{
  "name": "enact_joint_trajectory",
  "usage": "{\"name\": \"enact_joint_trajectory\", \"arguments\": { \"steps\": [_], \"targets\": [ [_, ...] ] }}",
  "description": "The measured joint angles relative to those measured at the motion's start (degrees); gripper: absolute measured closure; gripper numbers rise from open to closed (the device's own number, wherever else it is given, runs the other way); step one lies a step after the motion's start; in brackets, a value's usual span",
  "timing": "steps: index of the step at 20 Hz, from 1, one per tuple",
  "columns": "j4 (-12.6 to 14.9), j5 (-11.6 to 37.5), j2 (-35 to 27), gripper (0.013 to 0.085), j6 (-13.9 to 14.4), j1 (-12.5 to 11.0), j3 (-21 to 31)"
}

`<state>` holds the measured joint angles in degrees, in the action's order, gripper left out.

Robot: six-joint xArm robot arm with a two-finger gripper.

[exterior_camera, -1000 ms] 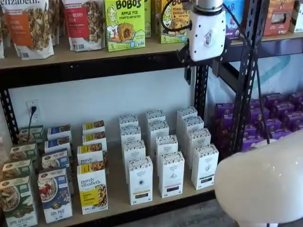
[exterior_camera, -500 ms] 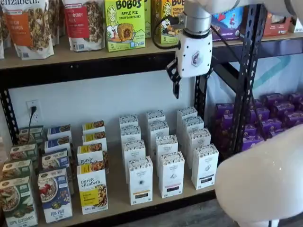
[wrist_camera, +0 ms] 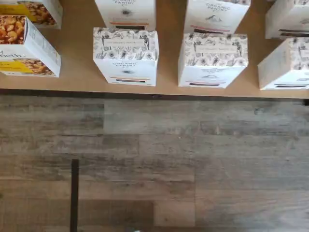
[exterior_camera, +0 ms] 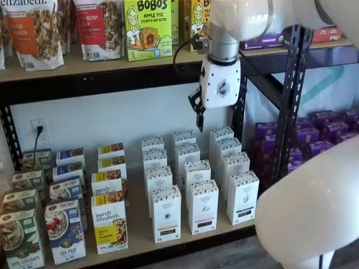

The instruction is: Pick up the white box with a yellow strip in the middle, on the bottom shelf, the fourth box from the left

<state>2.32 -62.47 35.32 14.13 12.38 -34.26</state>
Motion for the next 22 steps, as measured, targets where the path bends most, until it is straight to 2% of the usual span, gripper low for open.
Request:
{"name": "enact_joint_trajectory", "arguments": {
  "steps": [12, 22],
  "targets": [
    [0.4, 12.0, -9.2, 0.013, 2.2, 1.6, 3.0],
    [0.7, 22.0, -20.1, 0.013, 4.4, 3.3, 3.4]
  ]
}}
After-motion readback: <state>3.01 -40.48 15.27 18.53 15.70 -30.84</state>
